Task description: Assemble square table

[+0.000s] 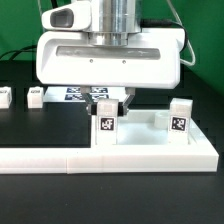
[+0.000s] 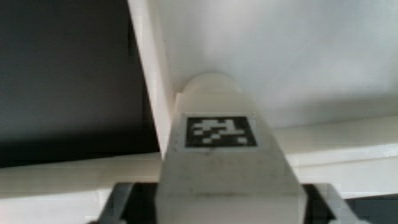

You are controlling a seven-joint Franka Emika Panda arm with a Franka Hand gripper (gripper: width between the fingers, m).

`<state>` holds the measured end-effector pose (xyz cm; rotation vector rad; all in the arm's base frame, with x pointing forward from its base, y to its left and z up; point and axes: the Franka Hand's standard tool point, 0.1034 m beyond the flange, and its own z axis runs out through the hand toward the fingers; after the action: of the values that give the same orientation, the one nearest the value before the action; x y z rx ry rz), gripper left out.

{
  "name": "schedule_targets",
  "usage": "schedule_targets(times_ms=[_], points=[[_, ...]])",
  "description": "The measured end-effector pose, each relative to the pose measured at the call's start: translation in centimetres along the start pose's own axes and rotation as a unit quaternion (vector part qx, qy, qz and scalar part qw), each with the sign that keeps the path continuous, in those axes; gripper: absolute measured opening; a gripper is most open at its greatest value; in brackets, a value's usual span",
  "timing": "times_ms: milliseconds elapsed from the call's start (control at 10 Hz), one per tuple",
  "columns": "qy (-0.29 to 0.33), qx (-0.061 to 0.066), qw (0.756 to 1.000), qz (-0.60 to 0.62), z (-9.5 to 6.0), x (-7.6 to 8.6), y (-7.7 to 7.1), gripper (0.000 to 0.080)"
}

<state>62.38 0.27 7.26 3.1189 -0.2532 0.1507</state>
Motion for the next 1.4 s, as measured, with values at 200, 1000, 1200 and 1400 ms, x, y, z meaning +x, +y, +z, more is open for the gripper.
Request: schedule_targets(times_ms=[200,1000,1200,1400], points=[[0.001,-0.001,0.998,0.063,0.03,0.22,0.48,0.0290],[-0.001,-0.003,0.882,0.472,0.04,0.08,0.31,0.0291],[-0.009,-0.004,0.820,0.573,0.04,-0.07,0.33,0.0291],[-0.012,-0.006,0.772,0.635,0.04,-0.16,0.25,0.0291]])
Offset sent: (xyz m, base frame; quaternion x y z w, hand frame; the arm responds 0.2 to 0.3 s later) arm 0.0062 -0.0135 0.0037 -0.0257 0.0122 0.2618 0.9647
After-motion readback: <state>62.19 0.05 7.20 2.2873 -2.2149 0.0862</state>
